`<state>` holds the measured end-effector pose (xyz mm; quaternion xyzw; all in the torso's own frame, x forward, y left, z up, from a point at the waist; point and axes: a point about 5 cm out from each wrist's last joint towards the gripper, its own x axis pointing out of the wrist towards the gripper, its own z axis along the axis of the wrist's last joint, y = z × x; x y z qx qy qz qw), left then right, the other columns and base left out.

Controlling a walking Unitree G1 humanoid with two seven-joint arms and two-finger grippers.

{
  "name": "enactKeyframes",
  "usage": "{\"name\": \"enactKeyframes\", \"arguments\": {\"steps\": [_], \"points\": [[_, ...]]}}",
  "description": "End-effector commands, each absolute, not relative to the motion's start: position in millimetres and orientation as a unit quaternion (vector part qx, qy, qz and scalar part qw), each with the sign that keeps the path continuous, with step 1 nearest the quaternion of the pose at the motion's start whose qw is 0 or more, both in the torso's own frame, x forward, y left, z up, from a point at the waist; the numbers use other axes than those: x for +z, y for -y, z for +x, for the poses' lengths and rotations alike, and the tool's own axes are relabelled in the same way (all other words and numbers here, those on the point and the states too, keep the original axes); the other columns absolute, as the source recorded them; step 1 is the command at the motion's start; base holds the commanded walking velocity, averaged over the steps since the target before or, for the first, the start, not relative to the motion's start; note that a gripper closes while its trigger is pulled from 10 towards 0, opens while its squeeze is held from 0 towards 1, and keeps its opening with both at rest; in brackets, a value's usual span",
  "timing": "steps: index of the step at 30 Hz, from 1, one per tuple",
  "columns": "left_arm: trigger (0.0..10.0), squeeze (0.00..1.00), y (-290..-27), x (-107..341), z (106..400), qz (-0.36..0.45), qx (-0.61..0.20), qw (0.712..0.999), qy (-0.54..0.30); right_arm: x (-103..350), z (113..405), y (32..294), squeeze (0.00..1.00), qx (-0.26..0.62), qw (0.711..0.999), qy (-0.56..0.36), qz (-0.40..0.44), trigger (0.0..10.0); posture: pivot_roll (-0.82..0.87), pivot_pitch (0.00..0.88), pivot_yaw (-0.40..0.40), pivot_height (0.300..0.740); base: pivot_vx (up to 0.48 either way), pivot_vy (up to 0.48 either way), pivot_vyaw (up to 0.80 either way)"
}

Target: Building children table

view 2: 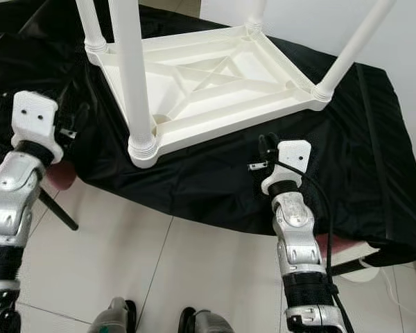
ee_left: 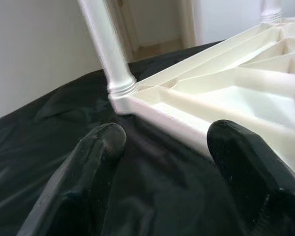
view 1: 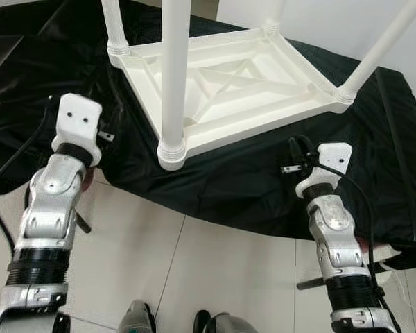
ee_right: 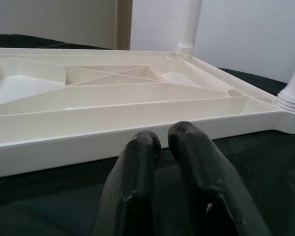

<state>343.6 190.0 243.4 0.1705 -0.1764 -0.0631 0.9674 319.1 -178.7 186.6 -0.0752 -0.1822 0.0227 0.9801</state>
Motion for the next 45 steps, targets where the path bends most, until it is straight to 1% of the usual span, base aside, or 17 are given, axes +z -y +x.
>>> {"name": "enactKeyframes", "arguments": {"steps": [1,4,9,13,15,17,21,28,29,33,34,35,36,37,38,42,45], "points": [[10.0,0.00,-183.2,240.2,345.8,0.165,-0.046,0.968,0.182,182.8,317.2,181.6,0.00,0.015,0.981,0.176,-0.075,10.0,0.17,0.174,-0.083,0.740,0.000,0.000,0.00],[10.0,0.00,-152.5,237.0,349.8,0.157,-0.102,0.965,0.184,181.3,314.5,181.4,0.00,0.011,0.982,0.176,-0.074,10.0,0.16,0.169,-0.068,0.740,0.000,0.000,0.00],[10.0,0.00,-126.2,231.6,344.6,0.146,-0.153,0.959,0.190,178.8,311.4,186.4,0.00,-0.001,0.982,0.172,-0.076,10.0,0.15,0.167,-0.057,0.740,0.000,0.000,0.00],[10.0,0.00,-126.2,231.6,344.6,0.146,-0.153,0.959,0.190,178.8,311.4,186.4,0.00,-0.001,0.982,0.172,-0.076,10.0,0.15,0.167,-0.057,0.740,0.000,0.000,0.00],[10.0,0.00,-116.6,230.4,341.1,0.139,-0.174,0.955,0.194,178.2,310.6,187.6,0.00,-0.004,0.982,0.171,-0.076,10.0,0.15,0.167,-0.057,0.740,0.000,0.000,0.00],[10.0,0.00,-89.3,230.4,331.5,0.117,-0.227,0.945,0.204,176.1,307.3,184.0,0.00,0.032,0.984,0.168,-0.059,10.0,0.15,0.163,-0.050,0.740,0.000,0.000,0.00],[10.0,0.00,-80.9,230.9,328.3,0.112,-0.241,0.942,0.207,175.6,305.9,181.8,0.00,0.052,0.983,0.167,-0.051,10.0,0.15,0.163,-0.050,0.740,0.000,0.000,0.00],[10.0,0.00,-80.9,230.9,328.3,0.112,-0.241,0.942,0.207,175.6,305.9,181.8,0.00,0.052,0.983,0.167,-0.051,10.0,0.15,0.163,-0.050,0.740,0.000,0.000,0.00],[10.0,0.00,-70.7,230.3,324.7,0.102,-0.255,0.939,0.208,174.1,302.6,177.7,0.00,0.097,0.982,0.157,-0.041,10.0,0.15,0.167,-0.050,0.740,0.000,0.000,0.00],[10.0,0.00,-70.7,230.3,324.7,0.102,-0.255,0.939,0.208,174.1,302.6,177.7,0.00,0.097,0.982,0.157,-0.041,10.0,0.15,0.167,-0.050,0.740,0.000,0.000,0.00],[10.0,0.00,-57.0,230.1,320.1,0.089,-0.271,0.936,0.209,173.6,297.8,174.1,1.00,0.150,0.977,0.146,-0.038,10.0,0.15,0.177,-0.054,0.740,0.000,0.000,0.00],[10.0,0.00,-57.0,230.1,320.1,0.089,-0.271,0.936,0.209,173.6,297.8,174.1,1.00,0.150,0.977,0.146,-0.038,10.0,0.15,0.177,-0.054,0.740,0.000,0.000,0.00],[10.0,0.00,-44.4,230.8,315.5,0.076,-0.285,0.932,0.210,174.0,290.8,170.5,1.00,0.209,0.968,0.136,-0.039,10.0,0.15,0.180,-0.058,0.740,0.000,0.000,0.00],[10.0,0.00,-44.4,230.8,315.5,0.076,-0.285,0.932,0.210,174.0,290.8,170.5,1.00,0.209,0.968,0.136,-0.039,10.0,0.15,0.180,-0.058,0.740,0.000,0.000,0.00],[10.0,0.00,-33.2,232.7,311.0,0.065,-0.298,0.928,0.213,173.3,283.1,165.8,1.00,0.274,0.954,0.118,-0.035,10.0,0.15,0.180,-0.058,0.740,0.000,0.000,0.00],[10.0,0.00,-33.2,232.7,311.0,0.065,-0.298,0.928,0.213,173.3,283.1,165.8,1.00,0.274,0.954,0.118,-0.035,10.0,0.15,0.180,-0.058,0.740,0.000,0.000,0.00],[10.0,0.00,-17.7,236.7,304.3,0.055,-0.318,0.921,0.218,171.0,272.4,153.2,1.00,0.364,0.926,0.089,-0.039,10.0,0.15,0.182,-0.062,0.740,0.000,0.000,0.00]]}}
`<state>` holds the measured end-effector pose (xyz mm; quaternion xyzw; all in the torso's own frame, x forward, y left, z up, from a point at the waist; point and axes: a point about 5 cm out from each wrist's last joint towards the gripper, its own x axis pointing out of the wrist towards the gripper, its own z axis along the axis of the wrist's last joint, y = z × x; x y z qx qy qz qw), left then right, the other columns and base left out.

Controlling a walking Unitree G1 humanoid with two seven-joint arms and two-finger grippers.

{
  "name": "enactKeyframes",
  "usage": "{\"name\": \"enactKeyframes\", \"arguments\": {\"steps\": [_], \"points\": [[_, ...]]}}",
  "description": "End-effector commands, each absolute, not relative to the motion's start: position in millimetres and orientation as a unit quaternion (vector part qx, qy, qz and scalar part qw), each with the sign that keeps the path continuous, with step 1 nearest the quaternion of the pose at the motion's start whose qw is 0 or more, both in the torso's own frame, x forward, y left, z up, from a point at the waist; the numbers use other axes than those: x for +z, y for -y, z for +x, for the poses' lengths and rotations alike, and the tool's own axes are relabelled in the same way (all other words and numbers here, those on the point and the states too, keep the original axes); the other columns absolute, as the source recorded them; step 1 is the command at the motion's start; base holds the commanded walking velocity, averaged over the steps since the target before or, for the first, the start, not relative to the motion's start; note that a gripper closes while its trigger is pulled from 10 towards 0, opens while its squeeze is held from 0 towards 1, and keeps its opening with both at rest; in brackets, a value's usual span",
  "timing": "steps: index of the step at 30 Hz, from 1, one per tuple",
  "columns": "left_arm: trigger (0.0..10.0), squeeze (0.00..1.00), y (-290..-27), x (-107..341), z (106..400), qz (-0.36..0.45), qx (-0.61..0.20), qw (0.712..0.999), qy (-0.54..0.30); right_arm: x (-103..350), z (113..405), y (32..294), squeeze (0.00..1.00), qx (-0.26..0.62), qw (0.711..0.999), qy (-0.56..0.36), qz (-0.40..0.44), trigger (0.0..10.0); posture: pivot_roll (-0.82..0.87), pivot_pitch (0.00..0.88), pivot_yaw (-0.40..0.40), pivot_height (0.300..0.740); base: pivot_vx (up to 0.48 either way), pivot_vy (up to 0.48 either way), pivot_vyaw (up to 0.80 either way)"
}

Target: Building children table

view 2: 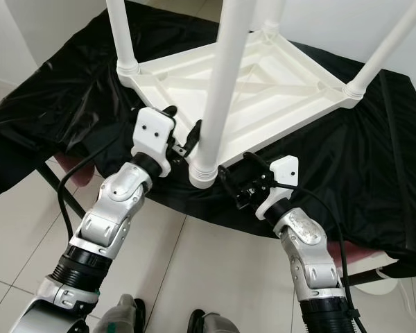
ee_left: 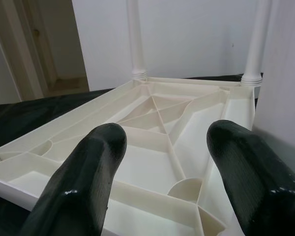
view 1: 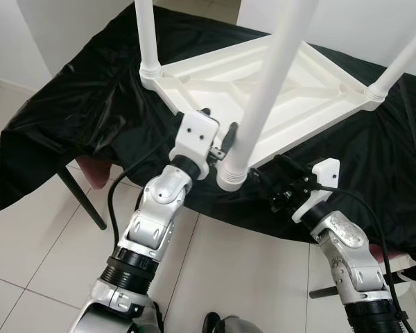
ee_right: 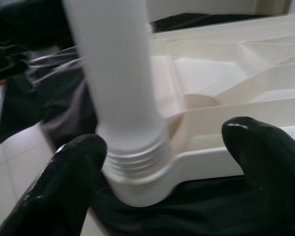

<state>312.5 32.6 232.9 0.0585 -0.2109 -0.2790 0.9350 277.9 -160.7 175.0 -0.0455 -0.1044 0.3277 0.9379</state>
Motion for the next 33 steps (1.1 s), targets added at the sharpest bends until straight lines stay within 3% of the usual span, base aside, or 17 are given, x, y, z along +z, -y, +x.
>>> {"name": "enactKeyframes", "arguments": {"steps": [1,3,4,13,21,33], "points": [[10.0,0.00,-17.7,236.7,304.3,0.055,-0.318,0.921,0.218,171.0,272.4,153.2,1.00,0.364,0.926,0.089,-0.039,10.0,0.15,0.182,-0.062,0.740,0.000,0.000,0.00],[10.0,0.00,-17.7,236.7,304.3,0.055,-0.318,0.921,0.218,171.0,272.4,153.2,1.00,0.364,0.926,0.089,-0.039,10.0,0.15,0.182,-0.062,0.740,0.000,0.000,0.00],[10.0,0.00,-11.9,238.4,301.3,0.051,-0.327,0.918,0.219,170.3,269.0,147.3,0.00,0.397,0.913,0.080,-0.041,10.0,0.15,0.182,-0.062,0.740,0.000,0.000,0.00],[10.0,0.00,-3.7,240.9,296.6,0.046,-0.341,0.912,0.222,170.5,269.5,141.6,0.00,0.425,0.900,0.079,-0.054,10.0,0.16,0.183,-0.060,0.740,0.000,0.000,0.00],[10.0,0.00,-2.1,239.8,292.8,0.057,-0.347,0.910,0.218,173.8,282.9,113.1,0.00,0.353,0.930,0.099,-0.006,10.0,0.17,0.182,-0.065,0.740,0.000,0.000,0.00],[10.0,0.00,-18.1,232.8,297.3,0.074,-0.330,0.919,0.204,182.2,285.0,115.8,0.00,0.309,0.943,0.120,0.019,10.0,0.17,0.180,-0.061,0.740,0.000,0.000,0.00]]}}
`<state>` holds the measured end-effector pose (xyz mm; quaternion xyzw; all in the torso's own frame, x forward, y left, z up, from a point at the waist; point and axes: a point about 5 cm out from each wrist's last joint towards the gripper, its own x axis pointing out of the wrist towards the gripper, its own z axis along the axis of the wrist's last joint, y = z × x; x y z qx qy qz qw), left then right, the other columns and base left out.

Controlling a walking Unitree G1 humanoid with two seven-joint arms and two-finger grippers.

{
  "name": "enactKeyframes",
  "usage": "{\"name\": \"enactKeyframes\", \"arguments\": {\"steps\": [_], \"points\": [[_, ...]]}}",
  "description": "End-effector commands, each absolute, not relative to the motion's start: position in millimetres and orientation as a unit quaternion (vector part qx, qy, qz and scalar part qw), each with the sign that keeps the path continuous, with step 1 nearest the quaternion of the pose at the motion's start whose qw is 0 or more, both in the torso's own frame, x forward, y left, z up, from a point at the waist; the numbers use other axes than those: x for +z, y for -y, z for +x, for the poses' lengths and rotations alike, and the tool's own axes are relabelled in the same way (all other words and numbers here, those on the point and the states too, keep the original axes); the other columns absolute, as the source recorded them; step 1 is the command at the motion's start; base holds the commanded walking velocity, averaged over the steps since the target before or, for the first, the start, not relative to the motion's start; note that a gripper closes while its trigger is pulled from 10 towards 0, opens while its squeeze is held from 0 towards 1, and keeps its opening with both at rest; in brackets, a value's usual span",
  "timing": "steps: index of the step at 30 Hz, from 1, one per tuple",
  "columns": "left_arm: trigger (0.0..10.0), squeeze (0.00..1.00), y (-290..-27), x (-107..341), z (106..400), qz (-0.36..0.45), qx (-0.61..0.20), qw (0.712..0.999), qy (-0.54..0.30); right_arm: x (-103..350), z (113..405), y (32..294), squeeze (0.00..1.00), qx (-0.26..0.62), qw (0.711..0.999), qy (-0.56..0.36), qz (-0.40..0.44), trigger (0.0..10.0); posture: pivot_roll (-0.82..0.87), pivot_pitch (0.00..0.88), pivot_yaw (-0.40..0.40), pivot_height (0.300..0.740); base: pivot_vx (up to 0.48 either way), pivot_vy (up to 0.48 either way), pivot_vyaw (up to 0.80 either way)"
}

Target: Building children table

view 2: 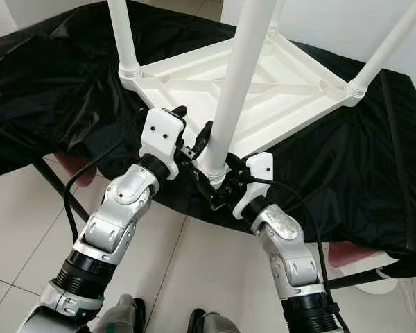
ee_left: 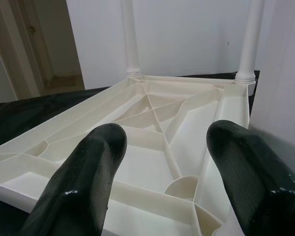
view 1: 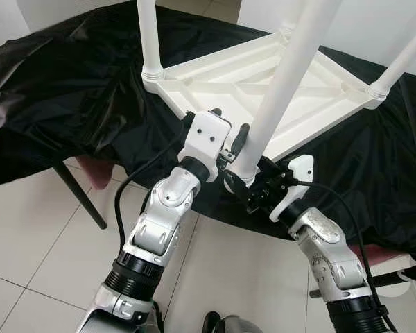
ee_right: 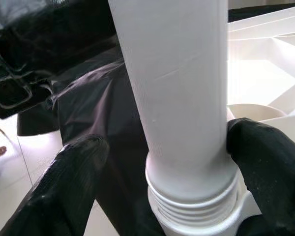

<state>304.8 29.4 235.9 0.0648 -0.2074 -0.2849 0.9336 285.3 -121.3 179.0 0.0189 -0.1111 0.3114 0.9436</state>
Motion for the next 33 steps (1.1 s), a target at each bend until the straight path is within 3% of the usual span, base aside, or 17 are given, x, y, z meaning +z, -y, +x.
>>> {"name": "enactKeyframes", "arguments": {"steps": [1,10,17,25,28,33], "points": [[10.0,0.00,-18.1,232.8,297.3,0.074,-0.330,0.919,0.204,182.2,285.0,115.8,0.00,0.309,0.943,0.120,0.019,10.0,0.17,0.180,-0.061,0.740,0.000,0.000,0.00],[10.0,0.00,-37.9,226.4,300.7,0.094,-0.325,0.922,0.191,176.0,291.4,94.9,0.00,0.198,0.974,0.104,0.021,10.0,0.17,0.173,-0.069,0.740,0.000,0.000,0.00],[10.0,0.00,-52.8,219.3,296.1,0.103,-0.332,0.919,0.185,175.4,294.0,101.2,0.00,0.149,0.983,0.104,0.030,10.0,0.16,0.171,-0.070,0.740,0.000,0.000,0.00],[10.0,0.00,-87.9,211.8,300.2,0.123,-0.297,0.933,0.163,179.6,300.8,133.0,0.00,0.055,0.991,0.119,0.028,10.0,0.16,0.176,-0.074,0.740,0.000,0.000,0.00],[10.0,0.00,-108.2,213.8,307.0,0.138,-0.264,0.941,0.159,183.1,301.4,160.2,0.00,-0.017,0.991,0.127,0.023,10.0,0.16,0.183,-0.075,0.740,0.000,0.000,0.00],[10.0,0.00,-112.0,213.9,307.8,0.141,-0.262,0.942,0.157,183.8,299.4,169.8,0.00,-0.050,0.990,0.130,0.018,10.0,0.15,0.184,-0.073,0.740,0.000,0.000,0.00]]}}
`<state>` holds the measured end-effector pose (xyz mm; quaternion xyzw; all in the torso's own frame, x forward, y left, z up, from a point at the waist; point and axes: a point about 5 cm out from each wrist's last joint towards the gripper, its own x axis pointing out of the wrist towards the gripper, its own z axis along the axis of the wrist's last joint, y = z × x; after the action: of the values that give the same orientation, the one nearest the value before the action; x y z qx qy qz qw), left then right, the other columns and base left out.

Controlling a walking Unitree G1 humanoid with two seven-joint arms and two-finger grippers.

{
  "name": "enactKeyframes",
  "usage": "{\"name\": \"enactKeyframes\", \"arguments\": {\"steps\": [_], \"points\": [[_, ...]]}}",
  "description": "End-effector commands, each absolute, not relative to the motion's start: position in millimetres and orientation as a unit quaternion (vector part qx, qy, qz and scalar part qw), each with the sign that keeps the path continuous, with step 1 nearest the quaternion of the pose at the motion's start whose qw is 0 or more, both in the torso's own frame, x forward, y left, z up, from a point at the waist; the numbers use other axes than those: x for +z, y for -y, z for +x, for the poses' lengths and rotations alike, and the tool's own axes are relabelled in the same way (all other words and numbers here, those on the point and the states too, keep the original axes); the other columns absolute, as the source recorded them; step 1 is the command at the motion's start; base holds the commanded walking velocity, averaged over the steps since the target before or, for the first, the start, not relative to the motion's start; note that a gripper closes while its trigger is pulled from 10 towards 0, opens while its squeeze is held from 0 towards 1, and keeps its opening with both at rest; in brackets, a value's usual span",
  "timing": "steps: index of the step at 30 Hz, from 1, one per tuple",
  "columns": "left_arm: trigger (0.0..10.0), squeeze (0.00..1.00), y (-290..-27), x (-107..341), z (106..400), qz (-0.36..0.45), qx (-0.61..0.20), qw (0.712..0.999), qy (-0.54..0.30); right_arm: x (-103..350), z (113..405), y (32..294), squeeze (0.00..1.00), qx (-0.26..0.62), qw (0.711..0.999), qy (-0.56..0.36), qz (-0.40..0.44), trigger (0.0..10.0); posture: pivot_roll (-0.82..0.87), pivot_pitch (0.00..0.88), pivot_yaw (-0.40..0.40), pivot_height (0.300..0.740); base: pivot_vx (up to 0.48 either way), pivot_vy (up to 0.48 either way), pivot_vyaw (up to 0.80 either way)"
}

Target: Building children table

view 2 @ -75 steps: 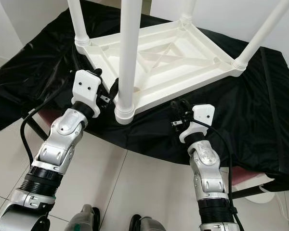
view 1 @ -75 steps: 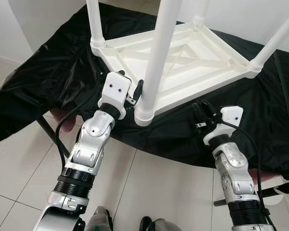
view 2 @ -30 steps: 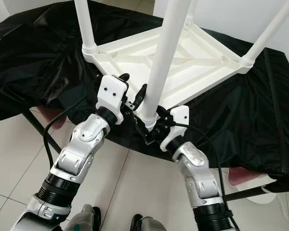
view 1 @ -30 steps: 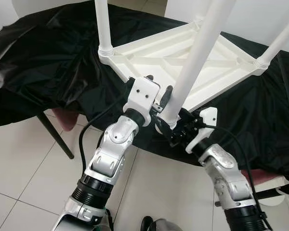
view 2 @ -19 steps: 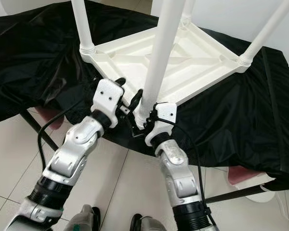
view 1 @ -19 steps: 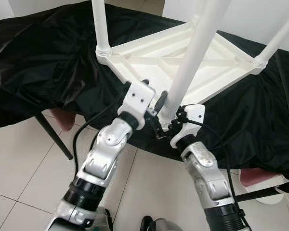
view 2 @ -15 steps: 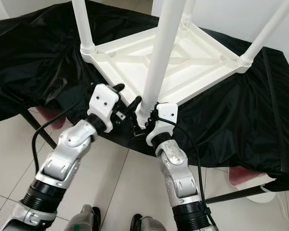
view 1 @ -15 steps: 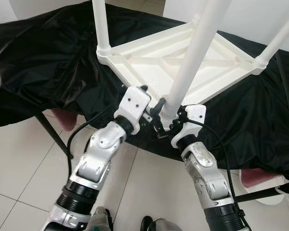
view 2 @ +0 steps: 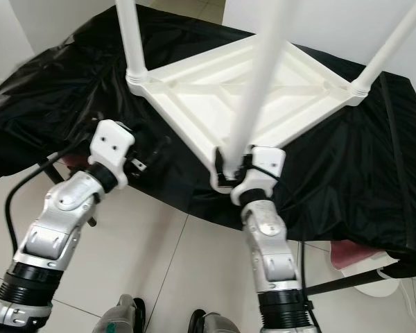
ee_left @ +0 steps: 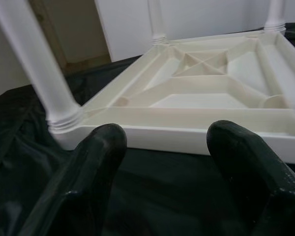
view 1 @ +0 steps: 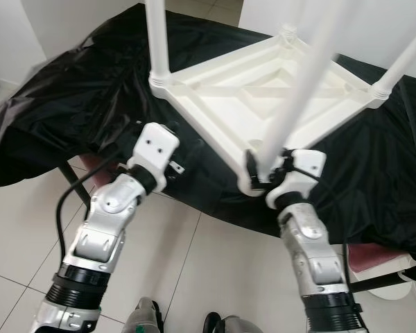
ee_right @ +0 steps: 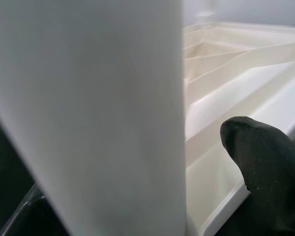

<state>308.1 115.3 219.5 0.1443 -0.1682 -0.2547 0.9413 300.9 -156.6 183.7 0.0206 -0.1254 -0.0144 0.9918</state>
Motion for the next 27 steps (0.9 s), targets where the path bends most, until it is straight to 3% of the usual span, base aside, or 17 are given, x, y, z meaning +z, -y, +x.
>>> {"name": "enactKeyframes", "arguments": {"steps": [1,8,20,27], "points": [[10.0,0.00,-113.2,213.8,308.2,0.142,-0.261,0.942,0.157,182.6,297.8,176.8,0.00,-0.078,0.989,0.127,0.013,10.0,0.15,0.184,-0.073,0.740,0.000,0.000,0.00],[10.0,0.00,-113.9,215.0,311.2,0.145,-0.261,0.941,0.160,168.1,285.1,202.6,0.00,-0.212,0.972,0.103,-0.017,10.0,0.14,0.186,-0.071,0.740,0.000,0.000,0.00],[10.0,0.00,-108.7,219.9,314.8,0.148,-0.280,0.934,0.167,159.8,280.3,218.9,0.00,-0.287,0.954,0.079,-0.039,10.0,0.14,0.189,-0.062,0.740,0.000,0.000,0.00],[10.0,0.00,-106.6,222.2,333.5,0.114,-0.248,0.951,0.142,160.9,277.9,219.3,0.00,-0.276,0.957,0.088,-0.026,10.0,0.14,0.190,-0.058,0.740,0.000,0.000,0.00]]}}
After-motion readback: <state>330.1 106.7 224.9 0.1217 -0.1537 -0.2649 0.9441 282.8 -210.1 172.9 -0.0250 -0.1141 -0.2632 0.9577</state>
